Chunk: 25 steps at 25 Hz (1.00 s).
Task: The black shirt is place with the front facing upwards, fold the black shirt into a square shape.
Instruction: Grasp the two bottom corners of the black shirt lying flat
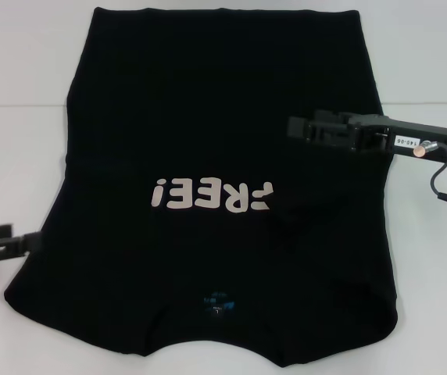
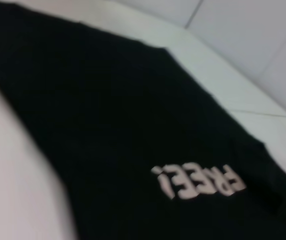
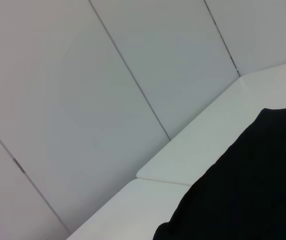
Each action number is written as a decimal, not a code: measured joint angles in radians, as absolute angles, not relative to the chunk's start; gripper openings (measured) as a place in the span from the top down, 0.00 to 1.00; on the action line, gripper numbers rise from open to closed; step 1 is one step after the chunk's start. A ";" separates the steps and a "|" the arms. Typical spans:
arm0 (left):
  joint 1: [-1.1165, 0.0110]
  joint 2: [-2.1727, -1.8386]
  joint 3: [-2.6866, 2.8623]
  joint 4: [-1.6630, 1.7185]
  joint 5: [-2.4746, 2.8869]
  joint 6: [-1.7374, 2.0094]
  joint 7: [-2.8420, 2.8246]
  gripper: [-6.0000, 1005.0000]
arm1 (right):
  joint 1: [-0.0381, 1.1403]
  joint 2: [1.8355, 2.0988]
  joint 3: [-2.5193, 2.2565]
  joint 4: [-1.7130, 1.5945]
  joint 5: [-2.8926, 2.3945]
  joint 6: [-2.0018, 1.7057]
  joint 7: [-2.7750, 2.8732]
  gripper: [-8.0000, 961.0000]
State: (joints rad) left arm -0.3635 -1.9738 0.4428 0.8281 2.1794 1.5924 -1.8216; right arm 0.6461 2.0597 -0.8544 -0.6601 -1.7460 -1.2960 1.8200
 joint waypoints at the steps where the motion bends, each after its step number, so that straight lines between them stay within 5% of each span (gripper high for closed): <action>1: -0.360 -1.972 0.434 0.830 2.200 1.590 -1.838 0.13 | 0.649 2.059 -0.854 -0.659 -1.746 -1.294 1.820 0.02; 25: -0.430 -1.966 0.410 0.760 2.479 1.503 -1.980 0.13 | 0.670 2.032 -0.854 -0.667 -1.744 -1.302 1.848 0.02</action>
